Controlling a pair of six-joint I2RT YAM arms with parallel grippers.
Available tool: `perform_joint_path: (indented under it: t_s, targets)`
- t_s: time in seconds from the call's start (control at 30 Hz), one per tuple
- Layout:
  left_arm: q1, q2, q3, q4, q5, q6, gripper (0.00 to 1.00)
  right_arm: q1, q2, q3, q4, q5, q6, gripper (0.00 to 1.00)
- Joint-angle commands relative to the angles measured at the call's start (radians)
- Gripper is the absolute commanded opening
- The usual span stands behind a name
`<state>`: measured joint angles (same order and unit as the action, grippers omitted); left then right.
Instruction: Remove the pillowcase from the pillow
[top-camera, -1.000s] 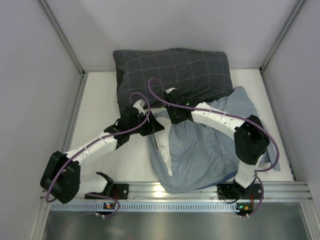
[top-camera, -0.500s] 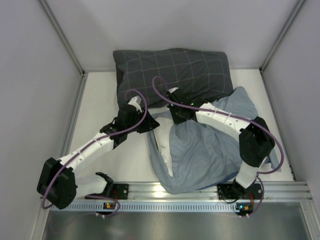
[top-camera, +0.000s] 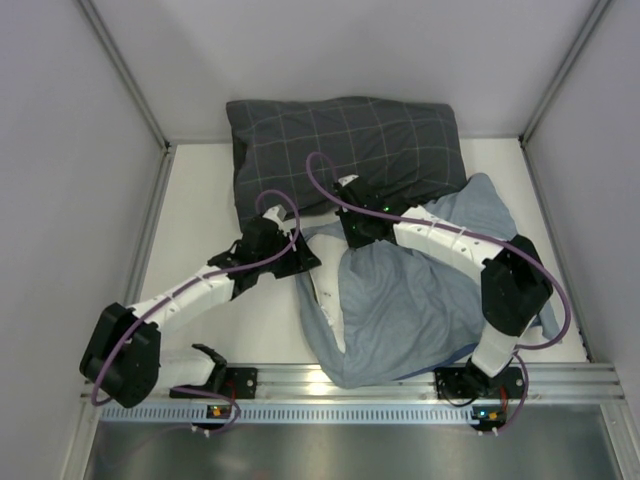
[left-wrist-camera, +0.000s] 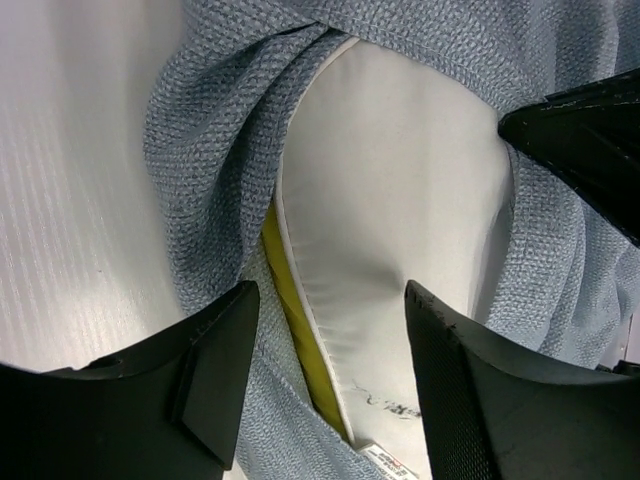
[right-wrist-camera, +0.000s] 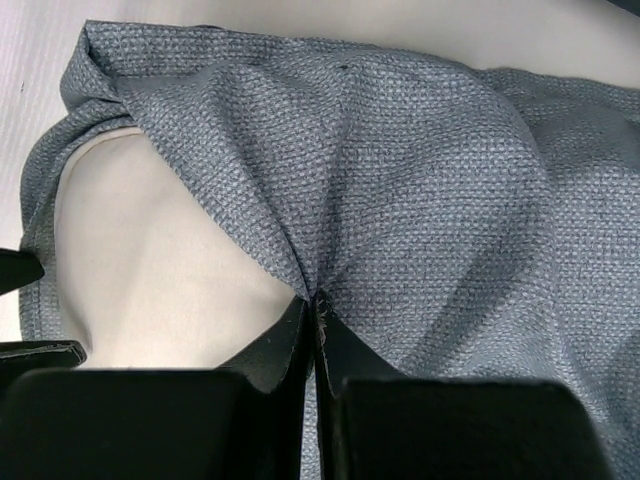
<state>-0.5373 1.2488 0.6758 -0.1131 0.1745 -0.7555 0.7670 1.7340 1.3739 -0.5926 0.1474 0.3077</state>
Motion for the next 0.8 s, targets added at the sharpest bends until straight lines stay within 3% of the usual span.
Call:
perform_joint_path:
  t_s: [0.0, 0.33, 0.57, 0.77]
  targets:
    - [0.0, 0.017, 0.005, 0.05, -0.003, 0.01, 0.65, -0.014, -0.048, 0.004, 0.01, -0.017, 0.005, 0.0]
    - [-0.001, 0.113, 0.036, 0.19, 0.08, -0.016, 0.69, -0.014, -0.047, 0.008, 0.01, -0.039, 0.007, 0.0]
    - [-0.001, 0.1, 0.041, 0.204, 0.065, -0.022, 0.57, -0.014, -0.037, 0.008, 0.01, -0.039, 0.005, 0.0]
    - [-0.001, 0.138, 0.071, 0.188, 0.042, -0.01, 0.4, -0.014, -0.021, 0.017, 0.01, -0.052, 0.007, 0.0]
